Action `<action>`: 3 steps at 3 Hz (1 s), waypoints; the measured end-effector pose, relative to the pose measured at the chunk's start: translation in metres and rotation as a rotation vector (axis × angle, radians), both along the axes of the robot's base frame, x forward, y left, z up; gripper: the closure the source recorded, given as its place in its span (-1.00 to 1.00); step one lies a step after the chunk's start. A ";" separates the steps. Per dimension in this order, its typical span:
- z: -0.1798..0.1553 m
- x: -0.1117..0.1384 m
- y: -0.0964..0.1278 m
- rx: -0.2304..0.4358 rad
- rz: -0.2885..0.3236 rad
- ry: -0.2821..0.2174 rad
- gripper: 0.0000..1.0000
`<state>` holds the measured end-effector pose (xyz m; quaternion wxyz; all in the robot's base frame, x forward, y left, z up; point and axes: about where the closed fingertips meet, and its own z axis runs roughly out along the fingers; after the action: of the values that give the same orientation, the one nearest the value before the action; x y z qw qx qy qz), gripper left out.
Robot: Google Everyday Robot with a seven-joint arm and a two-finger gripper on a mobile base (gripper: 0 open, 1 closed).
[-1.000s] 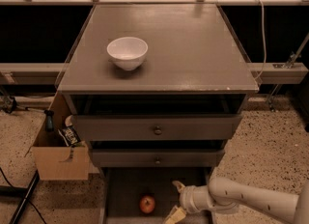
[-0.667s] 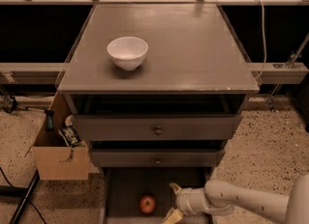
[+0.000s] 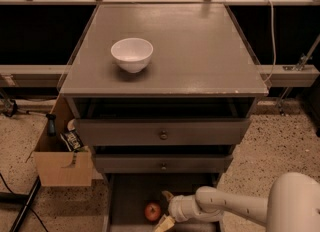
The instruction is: Pick apple from bottom drawer and place on counter
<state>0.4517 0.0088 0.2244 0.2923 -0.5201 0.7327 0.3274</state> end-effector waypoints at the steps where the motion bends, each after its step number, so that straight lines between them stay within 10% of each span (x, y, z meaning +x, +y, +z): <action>1: -0.019 0.009 0.010 0.011 -0.021 -0.003 -1.00; 3: -0.043 0.022 0.011 0.015 -0.071 -0.037 -1.00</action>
Offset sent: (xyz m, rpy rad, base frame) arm 0.0200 0.0117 -0.0385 0.0371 -0.0430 -0.0840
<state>0.4732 0.0200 0.1817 0.3210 -0.4974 0.7429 0.3126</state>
